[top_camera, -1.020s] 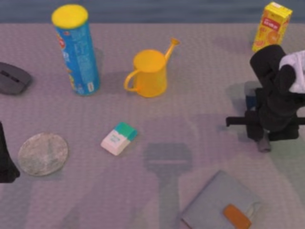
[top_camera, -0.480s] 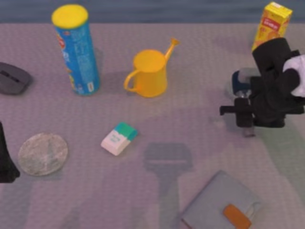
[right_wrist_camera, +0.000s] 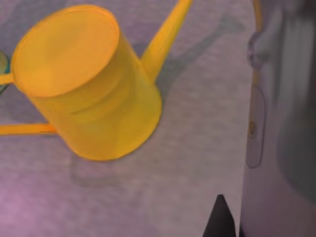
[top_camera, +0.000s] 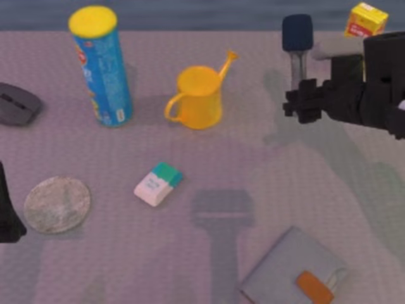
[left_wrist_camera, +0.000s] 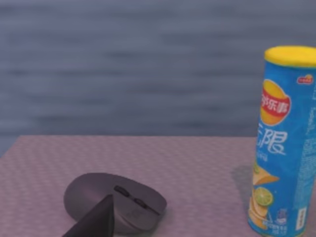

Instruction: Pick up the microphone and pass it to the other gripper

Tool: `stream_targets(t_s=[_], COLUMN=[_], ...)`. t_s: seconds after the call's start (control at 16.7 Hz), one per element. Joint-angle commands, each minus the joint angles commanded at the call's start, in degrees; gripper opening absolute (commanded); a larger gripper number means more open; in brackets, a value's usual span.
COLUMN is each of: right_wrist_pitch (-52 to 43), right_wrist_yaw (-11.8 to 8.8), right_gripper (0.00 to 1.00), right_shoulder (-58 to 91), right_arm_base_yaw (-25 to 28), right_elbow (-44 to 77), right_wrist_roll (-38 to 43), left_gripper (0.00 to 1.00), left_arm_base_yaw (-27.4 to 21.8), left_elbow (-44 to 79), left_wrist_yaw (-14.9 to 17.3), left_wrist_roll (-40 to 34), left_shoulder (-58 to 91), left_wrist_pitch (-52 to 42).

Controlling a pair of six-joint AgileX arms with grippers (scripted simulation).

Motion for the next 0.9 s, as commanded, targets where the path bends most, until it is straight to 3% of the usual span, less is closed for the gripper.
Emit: stream_targets(t_s=[0.3, 0.48, 0.6, 0.9], right_wrist_pitch=[23.4, 31.8, 34.3, 34.5], right_wrist_yaw=[-8.3, -11.7, -12.8, -12.9], right_gripper=[0.00, 0.00, 0.00, 0.00], right_shoulder=[-6.5, -9.7, -11.0, -10.9], right_arm_base_yaw=[-0.4, -0.6, -0.7, -0.4], right_elbow=[-6.7, -9.3, -10.2, -10.1], right_wrist_roll=[-4.5, -6.5, -7.2, -7.1], left_gripper=[1.00, 1.00, 1.00, 1.00], left_arm_base_yaw=[0.0, 0.0, 0.0, 0.0], left_elbow=[0.0, 0.0, 0.0, 0.0], left_wrist_yaw=[0.0, 0.0, 0.0, 0.0], left_wrist_roll=[0.0, 0.0, 0.0, 0.0], left_shoulder=[0.0, 0.0, 0.0, 0.0], left_wrist_pitch=[0.0, 0.0, 0.0, 0.0])
